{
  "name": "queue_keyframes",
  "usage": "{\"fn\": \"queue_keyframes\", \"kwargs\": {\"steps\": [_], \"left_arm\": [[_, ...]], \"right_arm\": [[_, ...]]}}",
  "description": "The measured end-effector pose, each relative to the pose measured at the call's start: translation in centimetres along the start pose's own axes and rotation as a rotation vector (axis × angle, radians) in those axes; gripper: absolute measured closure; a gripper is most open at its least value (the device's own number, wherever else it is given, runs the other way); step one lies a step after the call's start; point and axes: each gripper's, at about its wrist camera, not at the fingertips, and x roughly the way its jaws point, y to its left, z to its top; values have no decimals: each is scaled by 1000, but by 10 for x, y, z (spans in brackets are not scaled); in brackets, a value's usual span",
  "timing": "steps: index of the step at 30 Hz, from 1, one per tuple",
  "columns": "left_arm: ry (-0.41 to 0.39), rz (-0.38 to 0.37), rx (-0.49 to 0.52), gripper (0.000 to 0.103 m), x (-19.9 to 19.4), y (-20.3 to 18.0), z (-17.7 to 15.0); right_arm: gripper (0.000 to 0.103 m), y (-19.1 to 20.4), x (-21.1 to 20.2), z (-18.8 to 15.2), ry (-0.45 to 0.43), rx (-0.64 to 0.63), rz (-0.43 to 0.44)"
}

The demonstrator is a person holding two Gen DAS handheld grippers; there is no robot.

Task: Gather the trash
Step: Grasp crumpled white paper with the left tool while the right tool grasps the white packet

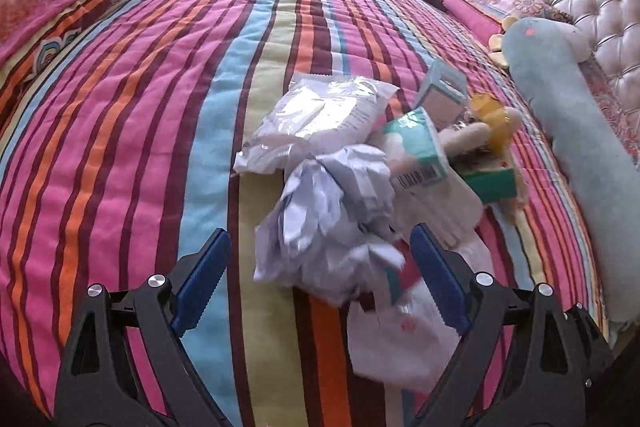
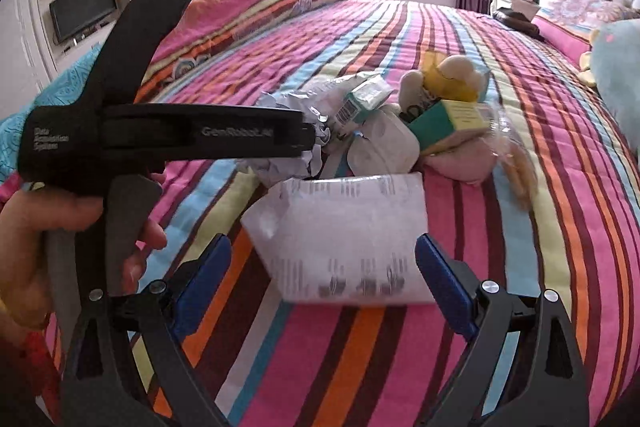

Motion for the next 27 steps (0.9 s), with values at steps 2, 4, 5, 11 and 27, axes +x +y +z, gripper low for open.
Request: {"fn": "queue_keyframes", "kwargs": {"steps": [2, 4, 5, 11, 27], "left_arm": [[6, 32, 9, 15, 7, -1, 3], [16, 34, 6, 15, 14, 0, 3], [18, 19, -7, 15, 16, 2, 4], [51, -50, -39, 30, 25, 4, 1], [-92, -196, -11, 49, -69, 20, -45]], "right_arm": [[14, -2, 12, 3, 15, -5, -40], [14, -6, 22, 6, 19, 2, -43], [13, -8, 23, 7, 14, 11, -41], [12, -17, 33, 8, 19, 84, -8], [45, -7, -48, -40, -83, 175, -22]]}}
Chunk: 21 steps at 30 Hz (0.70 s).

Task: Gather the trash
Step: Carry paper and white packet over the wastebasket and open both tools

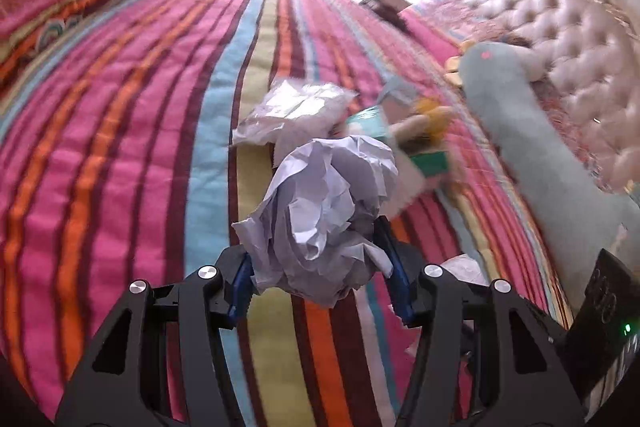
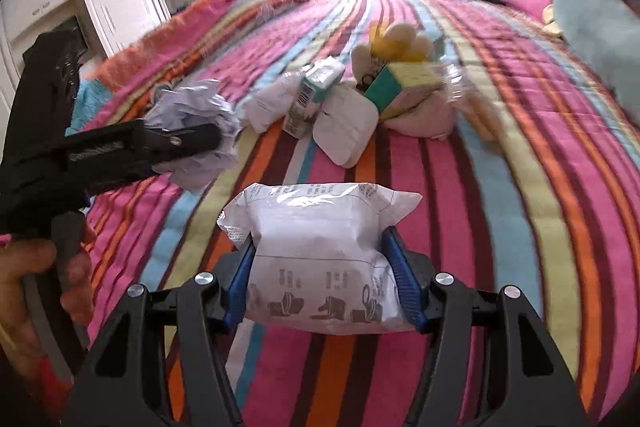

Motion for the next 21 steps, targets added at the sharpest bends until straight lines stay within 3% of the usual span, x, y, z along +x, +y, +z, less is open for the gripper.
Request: {"fn": "queue_keyframes", "kwargs": {"steps": [5, 11, 17, 21], "left_arm": [[-73, -61, 47, 49, -77, -1, -43], [-116, -106, 131, 49, -168, -5, -133], [-46, -189, 174, 49, -234, -17, -256], [59, -174, 198, 49, -244, -21, -329]], "right_arm": [[45, 8, -75, -36, -84, -30, -5], [45, 16, -158, -109, -125, 20, 86], [45, 45, -206, -190, -69, 82, 190], [45, 62, -213, -241, 32, 112, 198]]}}
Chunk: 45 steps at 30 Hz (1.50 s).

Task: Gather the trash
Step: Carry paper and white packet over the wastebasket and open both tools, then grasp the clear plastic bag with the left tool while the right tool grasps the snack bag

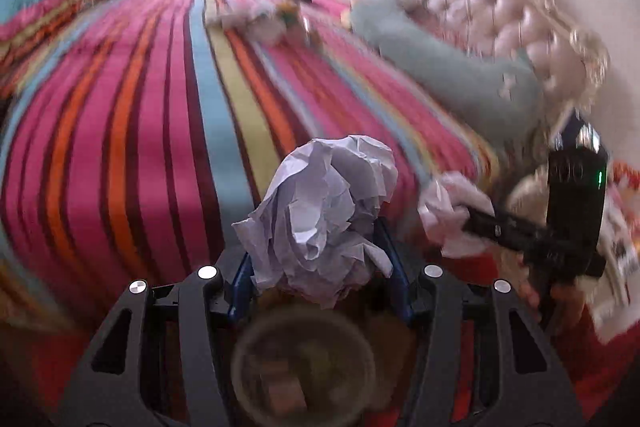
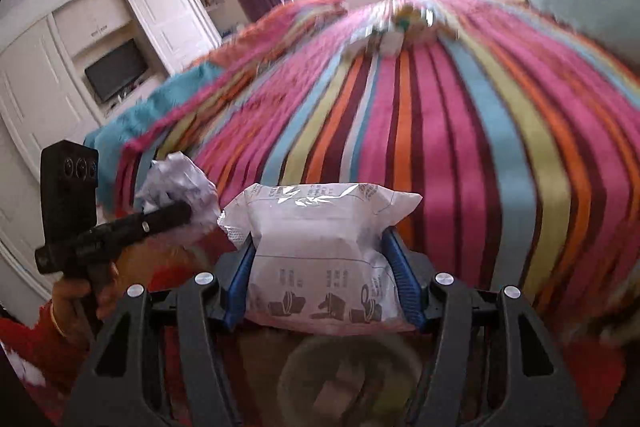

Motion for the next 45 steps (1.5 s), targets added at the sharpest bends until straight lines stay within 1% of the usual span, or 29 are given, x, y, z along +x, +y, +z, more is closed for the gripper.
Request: {"fn": "queue_keyframes", "kwargs": {"steps": [1, 2, 4, 5, 7, 9, 11, 13, 15, 17, 20, 24, 27, 28, 30, 32, 33, 34, 37, 38, 39, 40, 45], "left_arm": [[23, 6, 0, 49, 2, -4, -14], [71, 7, 8, 49, 9, -9, -37], [122, 22, -2, 49, 19, -10, -63], [170, 30, -9, 49, 31, -9, -83], [226, 57, -10, 49, 47, -8, -104], [302, 97, 8, 49, 69, -6, -125], [390, 115, 2, 49, 91, -2, -138], [452, 135, 11, 49, 112, 2, -145], [483, 151, 27, 49, 124, 4, -149], [522, 163, 43, 49, 135, 5, -156], [542, 169, 55, 49, 144, 3, -160], [554, 176, 47, 48, 152, 3, -158], [563, 186, 56, 44, 151, 4, -158], [567, 190, 61, 42, 151, 3, -159], [574, 206, 74, 35, 152, -3, -159], [579, 228, 84, 32, 153, -6, -157], [580, 234, 85, 26, 153, -5, -158], [578, 237, 85, 16, 153, -5, -157], [569, 233, 89, 15, 153, -4, -157], [565, 234, 93, 15, 152, -5, -157], [565, 235, 94, 15, 152, -6, -157], [566, 235, 93, 15, 152, -6, -157], [569, 232, 69, 15, 153, -2, -157]], "right_arm": [[45, 0, 2, -12, 28, 16, 3], [45, -3, 9, -25, 69, 44, 8], [45, -10, 21, -48, 135, 94, -5], [45, -14, 27, -57, 162, 110, -9], [45, -20, 40, -77, 219, 131, -46], [45, -26, 55, -92, 279, 153, -70], [45, -29, 76, -109, 361, 166, -98], [45, -30, 92, -118, 415, 175, -99], [45, -30, 103, -119, 445, 184, -95], [45, -28, 110, -113, 450, 160, -122], [45, -26, 114, -113, 455, 130, -153], [45, -23, 120, -116, 468, 126, -159], [43, -24, 116, -116, 459, 118, -173], [42, -27, 111, -122, 463, 119, -173], [36, -26, 113, -121, 469, 119, -179], [35, -26, 113, -125, 470, 118, -177], [35, -29, 114, -130, 469, 117, -179], [35, -29, 114, -130, 468, 116, -181], [35, -30, 112, -133, 463, 118, -186], [32, -30, 112, -133, 462, 119, -187], [21, -31, 112, -134, 460, 119, -191], [19, -32, 112, -133, 457, 119, -192], [19, -33, 113, -135, 466, 122, -201]]}}
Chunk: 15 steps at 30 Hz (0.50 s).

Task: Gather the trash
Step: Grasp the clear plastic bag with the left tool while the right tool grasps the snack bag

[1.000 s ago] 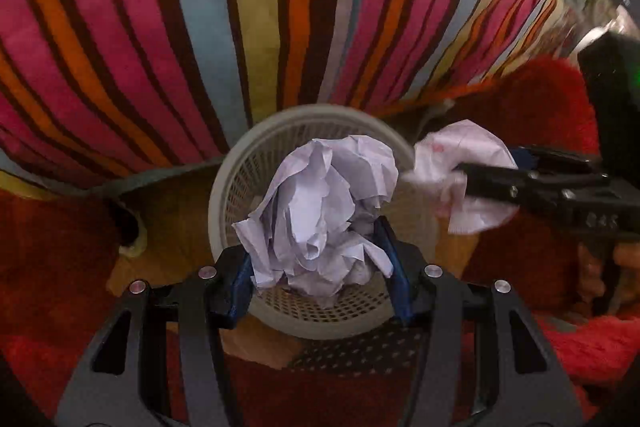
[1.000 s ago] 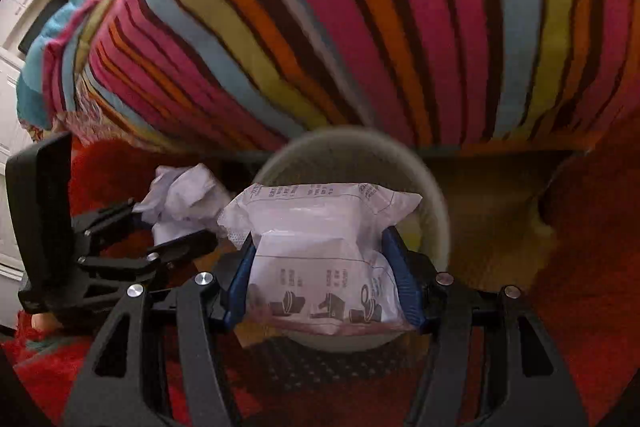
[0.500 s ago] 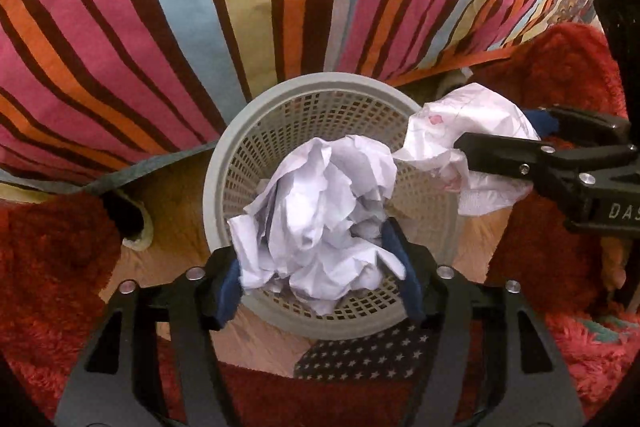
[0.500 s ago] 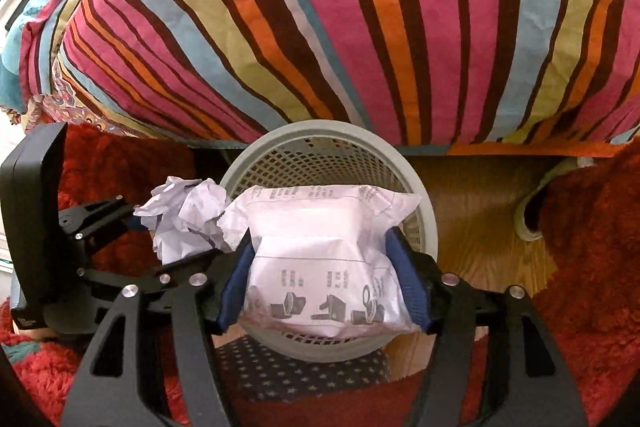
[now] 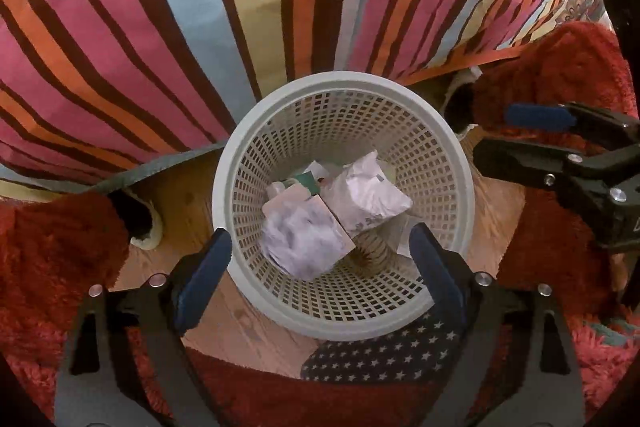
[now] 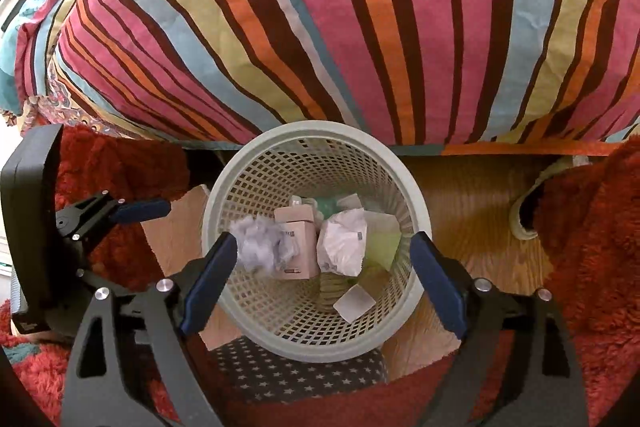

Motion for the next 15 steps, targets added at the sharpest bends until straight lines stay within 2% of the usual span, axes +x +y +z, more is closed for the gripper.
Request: {"fn": "queue_keyframes", "kwargs": {"steps": [4, 7, 8, 10, 13, 15], "left_arm": [[-19, -7, -17, 15, -4, 5, -1], [-96, -6, -22, 15, -22, 8, -1], [-145, -8, -17, 15, -37, 10, 0], [-188, -23, -9, 15, -60, 12, 5], [-281, -80, -17, 15, -112, 27, 28], [-393, -55, 8, 15, -155, 40, 57]], "right_arm": [[19, 1, -2, 0, -6, 0, -23], [9, 7, -25, -1, -87, -33, -30], [8, 10, -36, 0, -120, -52, -26], [8, 14, -60, 6, -175, -85, -3], [8, 18, -102, 29, -282, -129, 10], [8, 14, -136, 56, -390, -145, -10]]}}
